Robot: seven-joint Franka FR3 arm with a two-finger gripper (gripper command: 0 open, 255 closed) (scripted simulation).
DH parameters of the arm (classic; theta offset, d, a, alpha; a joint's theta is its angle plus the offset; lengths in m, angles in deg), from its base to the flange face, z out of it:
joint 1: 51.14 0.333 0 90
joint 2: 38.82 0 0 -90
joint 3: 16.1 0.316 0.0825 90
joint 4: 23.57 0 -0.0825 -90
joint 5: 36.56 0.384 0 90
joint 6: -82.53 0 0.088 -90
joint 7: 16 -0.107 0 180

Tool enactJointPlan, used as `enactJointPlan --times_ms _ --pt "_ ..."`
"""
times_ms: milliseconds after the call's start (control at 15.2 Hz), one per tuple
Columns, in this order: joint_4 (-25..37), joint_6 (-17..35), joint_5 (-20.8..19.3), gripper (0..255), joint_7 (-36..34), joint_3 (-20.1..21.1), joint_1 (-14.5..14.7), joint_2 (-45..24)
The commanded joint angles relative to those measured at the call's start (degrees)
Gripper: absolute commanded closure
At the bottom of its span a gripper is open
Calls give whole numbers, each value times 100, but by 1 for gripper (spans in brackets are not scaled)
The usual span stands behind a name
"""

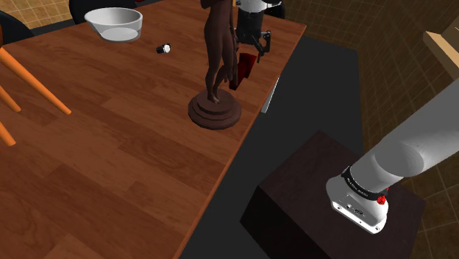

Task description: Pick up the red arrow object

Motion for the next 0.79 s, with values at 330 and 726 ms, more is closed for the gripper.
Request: enactJointPlan --times_ms 330,726 --pt "-165 199 -20 255 -38 8 6 -35" --pt "-165 199 -20 255 -35 7 5 -35"
